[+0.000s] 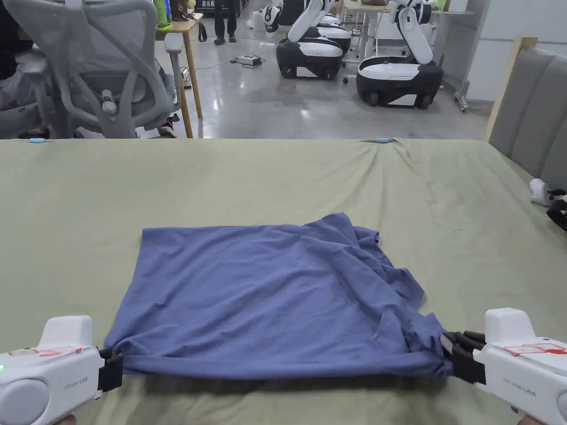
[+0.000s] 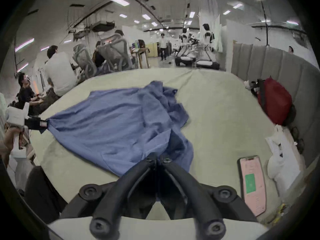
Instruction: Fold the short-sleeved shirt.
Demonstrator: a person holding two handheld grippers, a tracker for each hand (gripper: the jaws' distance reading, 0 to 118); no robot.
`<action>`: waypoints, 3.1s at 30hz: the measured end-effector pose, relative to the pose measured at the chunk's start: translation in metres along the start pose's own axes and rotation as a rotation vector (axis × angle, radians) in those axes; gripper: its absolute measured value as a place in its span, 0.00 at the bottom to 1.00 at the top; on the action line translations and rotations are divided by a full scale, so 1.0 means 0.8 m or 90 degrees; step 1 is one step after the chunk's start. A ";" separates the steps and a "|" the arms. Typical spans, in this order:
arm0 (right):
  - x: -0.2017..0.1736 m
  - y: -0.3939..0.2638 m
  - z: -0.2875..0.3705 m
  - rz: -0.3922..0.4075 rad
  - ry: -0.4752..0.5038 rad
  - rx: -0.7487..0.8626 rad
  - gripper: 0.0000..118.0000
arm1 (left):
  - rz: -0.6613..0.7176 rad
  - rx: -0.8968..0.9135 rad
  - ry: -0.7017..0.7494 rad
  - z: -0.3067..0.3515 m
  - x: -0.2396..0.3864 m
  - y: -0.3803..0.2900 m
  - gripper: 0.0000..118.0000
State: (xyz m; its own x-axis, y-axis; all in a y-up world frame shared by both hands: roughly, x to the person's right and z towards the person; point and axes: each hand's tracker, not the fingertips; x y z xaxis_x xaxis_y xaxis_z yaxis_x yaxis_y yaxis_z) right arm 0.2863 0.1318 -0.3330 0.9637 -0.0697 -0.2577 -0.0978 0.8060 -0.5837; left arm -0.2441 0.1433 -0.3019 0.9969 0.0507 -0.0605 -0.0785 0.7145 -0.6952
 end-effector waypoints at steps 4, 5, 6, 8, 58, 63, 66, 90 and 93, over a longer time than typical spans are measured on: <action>-0.007 0.047 -0.002 0.007 -0.025 0.055 0.02 | -0.013 0.018 -0.001 -0.003 0.002 0.041 0.05; -0.007 0.058 -0.008 0.006 -0.028 0.058 0.02 | -0.015 0.019 -0.002 -0.008 0.002 0.052 0.05; -0.007 0.074 -0.020 0.007 -0.035 0.059 0.02 | -0.014 0.019 -0.001 -0.016 0.001 0.064 0.05; -0.006 0.098 -0.048 0.019 -0.054 0.059 0.02 | -0.003 0.009 -0.002 -0.041 -0.006 0.090 0.05; -0.134 0.013 -0.059 0.032 -0.074 0.073 0.00 | 0.046 0.054 0.061 -0.092 0.014 -0.004 0.21; -0.117 0.017 -0.071 0.026 -0.084 0.065 0.00 | 0.092 0.020 0.073 -0.154 -0.020 0.034 0.91; -0.098 0.014 -0.077 0.026 -0.103 0.054 0.00 | 0.091 0.007 0.118 -0.189 -0.034 0.052 0.80; 0.004 0.048 -0.176 -0.031 -0.048 -0.089 0.08 | 0.056 -0.012 0.030 -0.177 -0.026 0.077 0.07; 0.006 0.057 -0.127 -0.066 -0.046 -0.053 0.08 | 0.066 -0.001 0.016 -0.152 -0.028 0.073 0.07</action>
State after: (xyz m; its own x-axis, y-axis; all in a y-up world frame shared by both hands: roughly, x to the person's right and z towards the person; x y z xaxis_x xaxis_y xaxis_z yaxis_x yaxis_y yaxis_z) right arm 0.2614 0.1089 -0.4392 0.9849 -0.1055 -0.1375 -0.0133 0.7453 -0.6666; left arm -0.2720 0.0991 -0.4284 0.9828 0.1074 -0.1503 -0.1819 0.7049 -0.6856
